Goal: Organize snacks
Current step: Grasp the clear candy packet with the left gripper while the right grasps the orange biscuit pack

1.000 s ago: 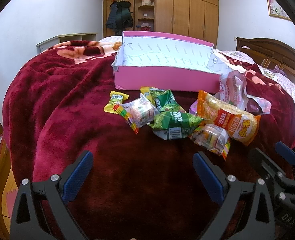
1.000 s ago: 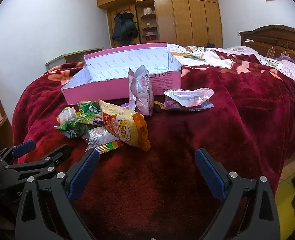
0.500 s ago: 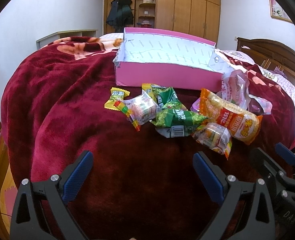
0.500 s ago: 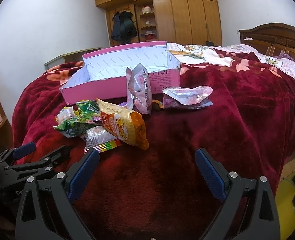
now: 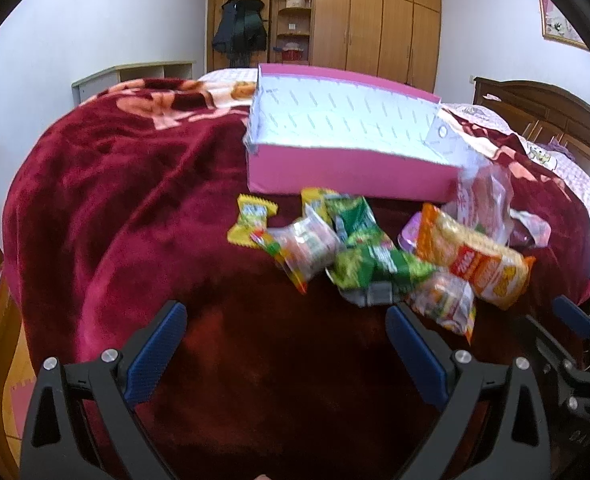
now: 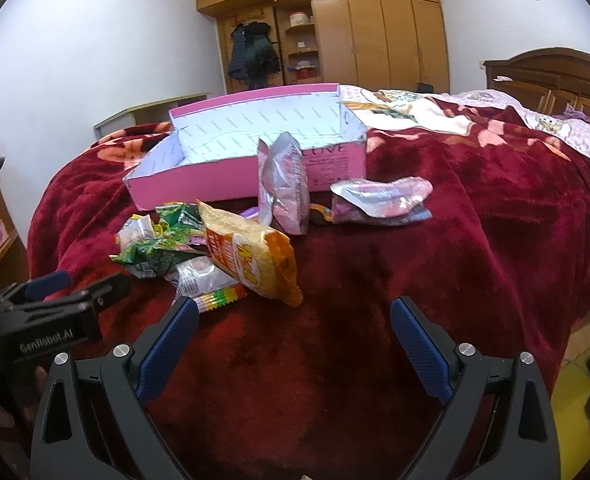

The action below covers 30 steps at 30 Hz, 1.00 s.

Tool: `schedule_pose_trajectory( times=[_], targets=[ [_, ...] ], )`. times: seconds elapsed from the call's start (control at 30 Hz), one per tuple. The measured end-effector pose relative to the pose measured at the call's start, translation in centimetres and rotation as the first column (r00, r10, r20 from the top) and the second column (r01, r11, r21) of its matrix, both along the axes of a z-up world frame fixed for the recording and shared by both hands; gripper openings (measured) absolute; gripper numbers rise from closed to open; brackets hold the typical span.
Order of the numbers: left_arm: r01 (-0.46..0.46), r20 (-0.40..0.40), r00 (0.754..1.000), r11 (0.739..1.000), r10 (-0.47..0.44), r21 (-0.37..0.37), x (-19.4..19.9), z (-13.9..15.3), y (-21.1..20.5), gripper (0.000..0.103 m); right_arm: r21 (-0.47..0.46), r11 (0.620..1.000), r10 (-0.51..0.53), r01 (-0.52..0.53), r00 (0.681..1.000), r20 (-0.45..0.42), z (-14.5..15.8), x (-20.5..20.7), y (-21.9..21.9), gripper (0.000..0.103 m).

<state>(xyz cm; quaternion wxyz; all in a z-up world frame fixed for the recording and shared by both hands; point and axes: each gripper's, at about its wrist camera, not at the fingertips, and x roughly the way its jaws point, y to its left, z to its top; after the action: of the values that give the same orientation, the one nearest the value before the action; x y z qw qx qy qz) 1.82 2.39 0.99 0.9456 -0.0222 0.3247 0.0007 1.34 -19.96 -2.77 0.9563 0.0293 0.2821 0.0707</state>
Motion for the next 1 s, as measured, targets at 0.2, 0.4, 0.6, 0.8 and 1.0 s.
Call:
schedule_pose_trajectory(
  times=[0.2,0.4,0.6,0.8,1.0],
  targets=[
    [-0.011,0.012,1.0,1.0,0.01,0.013,1.6,1.0,0.7,0.102,-0.003,0.999,0.047,-0.047,0.999,0.021,0.8,0.8,0.5,0.099],
    [0.01,0.0,1.0,1.0,-0.01,-0.006,3.9,1.4,1.1,0.102,0.002,0.997,0.08,-0.081,0.996,0.027,1.5,1.9,0.7,0.092],
    [0.016,-0.027,0.999,1.0,-0.016,-0.019,5.6,1.0,0.7,0.102,0.012,0.995,0.097,-0.097,0.995,0.018,1.7,3.2,0.8,0.092],
    [0.018,-0.041,0.999,1.0,-0.018,-0.007,6.4,0.1,0.5,0.101,0.015,0.994,0.105,-0.105,0.994,-0.016,1.1,4.3,1.0,0.083],
    [0.043,-0.031,0.999,0.998,-0.044,-0.045,6.8,-0.3,0.5,0.086,0.012,0.995,0.103,-0.103,0.994,-0.04,0.4,5.1,1.4,0.068]
  ],
)
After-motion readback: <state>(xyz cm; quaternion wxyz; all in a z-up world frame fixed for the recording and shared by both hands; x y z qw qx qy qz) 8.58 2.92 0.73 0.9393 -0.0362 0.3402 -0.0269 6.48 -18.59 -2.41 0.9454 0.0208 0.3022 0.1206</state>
